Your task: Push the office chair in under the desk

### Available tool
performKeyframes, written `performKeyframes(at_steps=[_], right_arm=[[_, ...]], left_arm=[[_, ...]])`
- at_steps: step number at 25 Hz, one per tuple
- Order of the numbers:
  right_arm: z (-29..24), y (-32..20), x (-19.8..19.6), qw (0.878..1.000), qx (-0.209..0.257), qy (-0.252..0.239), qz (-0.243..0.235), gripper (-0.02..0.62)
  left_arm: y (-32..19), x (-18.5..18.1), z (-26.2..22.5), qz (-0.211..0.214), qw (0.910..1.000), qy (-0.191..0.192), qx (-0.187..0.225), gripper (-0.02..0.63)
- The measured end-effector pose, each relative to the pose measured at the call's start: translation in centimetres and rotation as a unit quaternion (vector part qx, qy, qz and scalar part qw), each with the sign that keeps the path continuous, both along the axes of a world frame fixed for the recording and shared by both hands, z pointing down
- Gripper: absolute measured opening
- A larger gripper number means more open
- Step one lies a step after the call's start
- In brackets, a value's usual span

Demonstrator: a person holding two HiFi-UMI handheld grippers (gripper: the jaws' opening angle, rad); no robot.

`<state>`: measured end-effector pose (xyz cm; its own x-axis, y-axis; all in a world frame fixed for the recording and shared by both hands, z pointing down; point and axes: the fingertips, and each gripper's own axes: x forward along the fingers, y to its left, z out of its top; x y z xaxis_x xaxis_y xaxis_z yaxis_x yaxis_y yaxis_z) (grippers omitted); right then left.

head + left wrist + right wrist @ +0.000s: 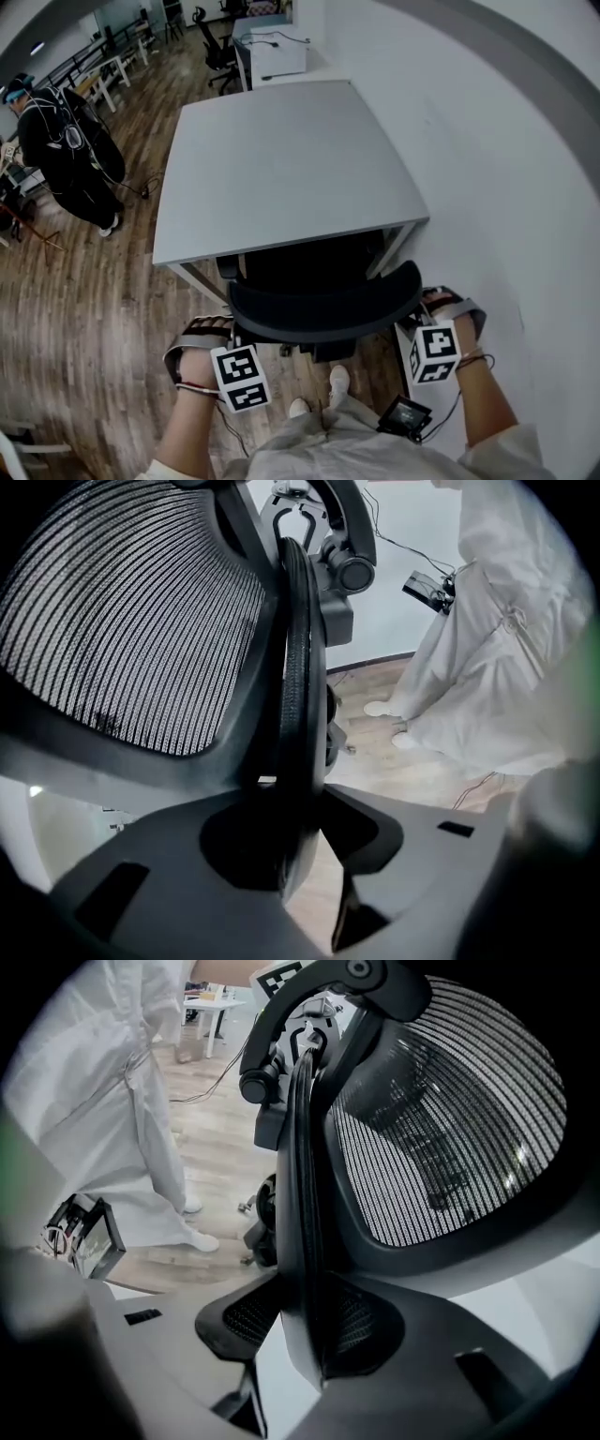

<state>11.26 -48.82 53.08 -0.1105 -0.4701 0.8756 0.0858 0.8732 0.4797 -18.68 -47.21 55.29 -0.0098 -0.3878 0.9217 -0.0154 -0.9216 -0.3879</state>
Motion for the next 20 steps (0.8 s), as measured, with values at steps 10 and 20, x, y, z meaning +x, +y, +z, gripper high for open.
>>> performKeyframes(at_steps=[10,20], right_arm=[[0.3,-3.4,0.2,1.000,-0.005,-0.001,-0.023,0.147],[-0.4,-5.0,-0.6,0.999,-0.013,-0.010,-0.042,0.146]], left_arm=[[-2.9,0.1,0.1,-0.008,0.9999,-0.003,0.011,0.115],[-4.4,-0.3,-0.1,-0.026,0.9996,-0.006,0.009,0.118]])
